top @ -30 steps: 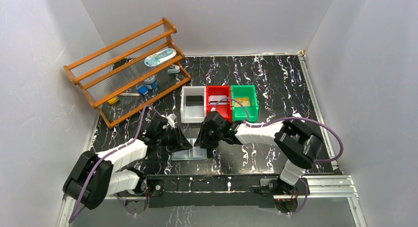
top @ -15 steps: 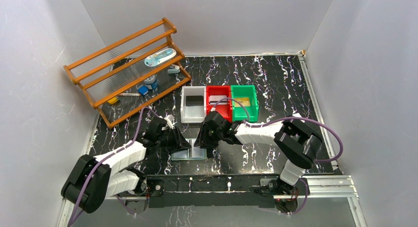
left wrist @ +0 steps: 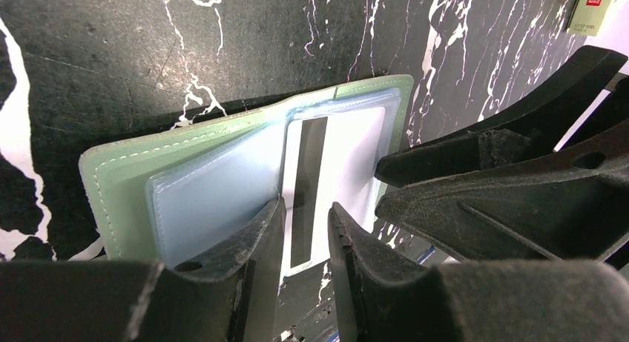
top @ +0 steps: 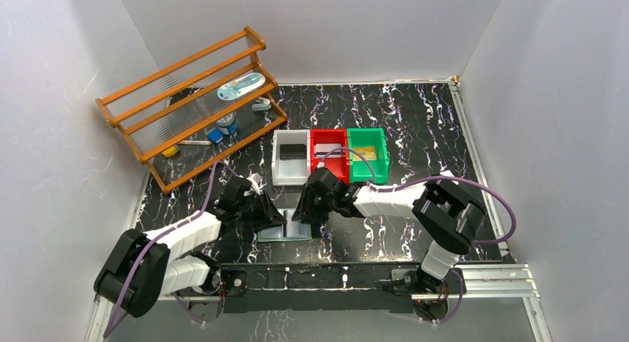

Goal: Take the credit cards out of the card holder

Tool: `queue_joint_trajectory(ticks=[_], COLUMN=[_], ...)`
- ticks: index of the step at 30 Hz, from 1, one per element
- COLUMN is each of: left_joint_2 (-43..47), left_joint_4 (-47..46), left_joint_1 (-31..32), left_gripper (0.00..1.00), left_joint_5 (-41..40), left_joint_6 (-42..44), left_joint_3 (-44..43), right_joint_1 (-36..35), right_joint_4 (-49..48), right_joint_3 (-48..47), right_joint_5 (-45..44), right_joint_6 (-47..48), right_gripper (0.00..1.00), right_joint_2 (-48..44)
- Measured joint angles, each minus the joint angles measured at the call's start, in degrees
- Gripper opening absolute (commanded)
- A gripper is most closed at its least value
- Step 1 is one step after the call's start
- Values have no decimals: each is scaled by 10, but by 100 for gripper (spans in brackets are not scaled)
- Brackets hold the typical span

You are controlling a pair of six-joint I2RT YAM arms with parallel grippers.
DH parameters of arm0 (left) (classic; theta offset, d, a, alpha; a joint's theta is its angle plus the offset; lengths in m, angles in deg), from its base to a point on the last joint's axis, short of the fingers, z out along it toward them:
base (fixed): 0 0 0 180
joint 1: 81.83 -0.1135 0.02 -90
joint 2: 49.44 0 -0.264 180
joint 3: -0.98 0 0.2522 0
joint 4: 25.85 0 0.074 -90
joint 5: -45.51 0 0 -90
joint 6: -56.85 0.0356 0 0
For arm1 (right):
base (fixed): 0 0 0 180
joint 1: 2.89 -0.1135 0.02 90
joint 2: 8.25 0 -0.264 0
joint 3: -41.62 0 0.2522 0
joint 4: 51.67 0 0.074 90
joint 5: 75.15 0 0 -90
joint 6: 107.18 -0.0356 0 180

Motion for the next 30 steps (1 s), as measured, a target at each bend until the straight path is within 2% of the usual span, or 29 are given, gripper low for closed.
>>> queue_joint_trajectory(ticks=[8, 17, 30], left_joint_2=[50, 50, 49], left_joint_4=[63, 73, 70], left_joint_1=[1, 1, 1], left_gripper=[39, 39, 38], left_joint_5=[-40, -44, -39], left_joint_6=[13, 18, 18], left_joint_3=[-10, -11, -11], right_joint_1=[0, 0, -1], right_joint_4=[0, 6, 64], right_joint_3=[0, -5, -34], right_joint_5=[0, 0, 6], right_joint_6=[0, 6, 74], right_gripper=[47, 49, 47], right_joint_2=[0, 1, 1])
